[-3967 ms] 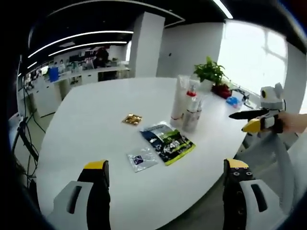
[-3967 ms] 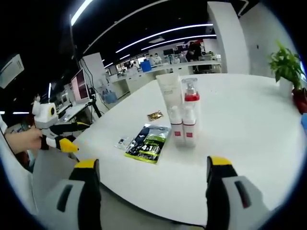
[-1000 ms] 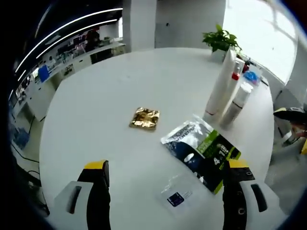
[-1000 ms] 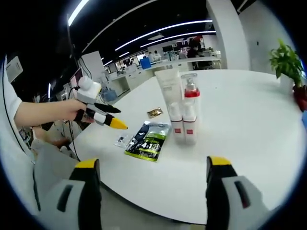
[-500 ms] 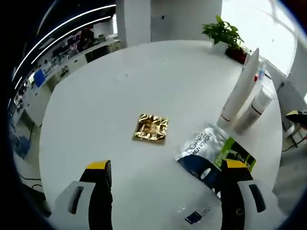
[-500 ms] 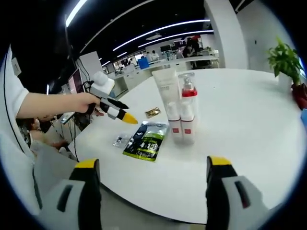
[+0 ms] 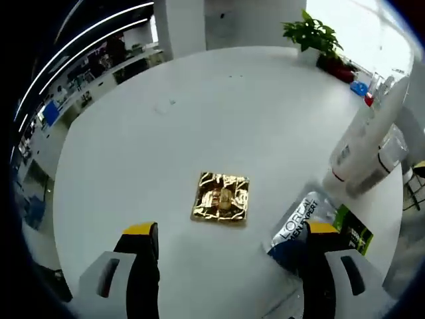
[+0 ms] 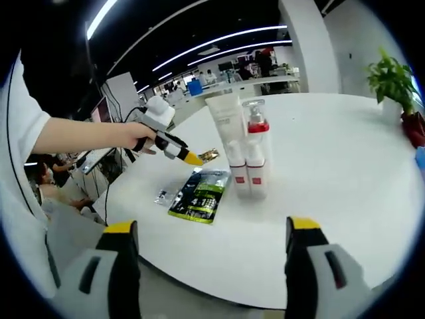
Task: Arrange the skincare products in the storage area until every visible bottle or jar stands upright without overlapping.
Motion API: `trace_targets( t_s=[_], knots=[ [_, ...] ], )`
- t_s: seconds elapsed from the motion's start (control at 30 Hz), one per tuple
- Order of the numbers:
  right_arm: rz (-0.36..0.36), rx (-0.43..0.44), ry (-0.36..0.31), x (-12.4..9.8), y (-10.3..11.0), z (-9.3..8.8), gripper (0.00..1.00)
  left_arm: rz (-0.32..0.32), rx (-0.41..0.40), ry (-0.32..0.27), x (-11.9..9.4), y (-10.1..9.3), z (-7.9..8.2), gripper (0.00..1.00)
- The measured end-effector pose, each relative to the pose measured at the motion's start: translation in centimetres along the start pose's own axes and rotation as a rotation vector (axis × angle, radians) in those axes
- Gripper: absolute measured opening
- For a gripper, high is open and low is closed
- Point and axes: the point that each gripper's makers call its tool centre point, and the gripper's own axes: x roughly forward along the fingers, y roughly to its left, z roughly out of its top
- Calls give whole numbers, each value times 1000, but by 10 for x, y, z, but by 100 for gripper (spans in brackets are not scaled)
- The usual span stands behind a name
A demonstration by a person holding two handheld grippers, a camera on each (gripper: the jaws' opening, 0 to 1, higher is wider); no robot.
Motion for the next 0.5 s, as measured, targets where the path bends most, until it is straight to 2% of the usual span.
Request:
trace_targets(
  t_s=[0.5],
  knots=[
    [-13, 18, 6, 0, -3, -1, 92, 6, -3, 47, 29, 9, 10, 74]
  ],
)
